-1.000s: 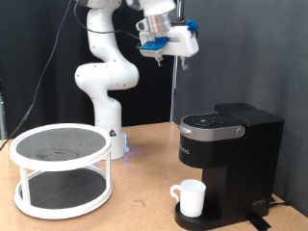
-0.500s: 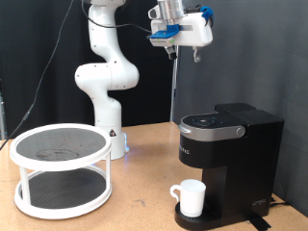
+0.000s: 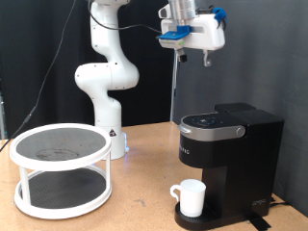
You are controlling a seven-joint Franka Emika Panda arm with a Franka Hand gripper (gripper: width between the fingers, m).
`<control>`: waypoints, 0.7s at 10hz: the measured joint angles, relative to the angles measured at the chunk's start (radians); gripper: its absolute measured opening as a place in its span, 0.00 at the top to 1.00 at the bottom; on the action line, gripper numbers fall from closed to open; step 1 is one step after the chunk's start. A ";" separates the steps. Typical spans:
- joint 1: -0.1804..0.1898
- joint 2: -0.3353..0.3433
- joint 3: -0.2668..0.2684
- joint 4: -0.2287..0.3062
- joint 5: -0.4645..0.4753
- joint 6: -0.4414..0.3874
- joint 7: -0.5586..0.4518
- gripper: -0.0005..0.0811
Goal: Make a cup of coffee with the keurig machine
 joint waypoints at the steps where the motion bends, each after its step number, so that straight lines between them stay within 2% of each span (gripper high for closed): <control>1: 0.000 0.038 0.003 0.034 -0.005 -0.001 0.000 0.09; 4: 0.004 0.149 0.023 0.124 -0.043 -0.001 -0.003 0.09; 7: 0.008 0.199 0.037 0.155 -0.079 -0.018 -0.028 0.09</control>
